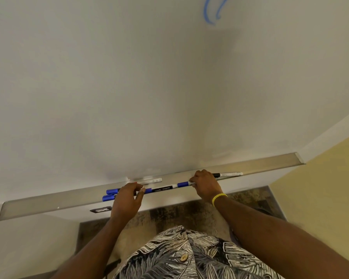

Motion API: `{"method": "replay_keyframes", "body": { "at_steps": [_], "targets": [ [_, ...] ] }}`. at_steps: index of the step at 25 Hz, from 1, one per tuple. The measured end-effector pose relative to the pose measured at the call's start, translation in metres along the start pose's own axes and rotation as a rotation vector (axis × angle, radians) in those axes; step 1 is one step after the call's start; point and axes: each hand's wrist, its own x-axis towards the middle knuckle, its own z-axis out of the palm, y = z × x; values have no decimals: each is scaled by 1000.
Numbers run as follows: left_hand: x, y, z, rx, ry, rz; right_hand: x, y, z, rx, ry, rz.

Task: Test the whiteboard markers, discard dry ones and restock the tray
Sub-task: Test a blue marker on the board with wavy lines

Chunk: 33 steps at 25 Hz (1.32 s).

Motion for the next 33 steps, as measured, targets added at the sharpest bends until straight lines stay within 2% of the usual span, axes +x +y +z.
{"method": "replay_keyframes", "body": {
  "at_steps": [5, 9, 17, 24, 33],
  "targets": [
    [-3, -5, 0, -11, -16, -17, -2, -3, 1, 48, 59, 9],
    [-7, -8, 4, 16, -3, -24, 4, -23, -5, 101, 78, -57],
    [-23, -19, -7, 128, 5, -32, 32, -94, 4, 33, -50, -259],
    [-33, -33, -27, 116, 66, -63, 46, -112, 14, -81, -66, -228],
    [-26, -31, -32, 137, 65, -53, 47, -111, 0, -49, -69, -185]
  ]
}}
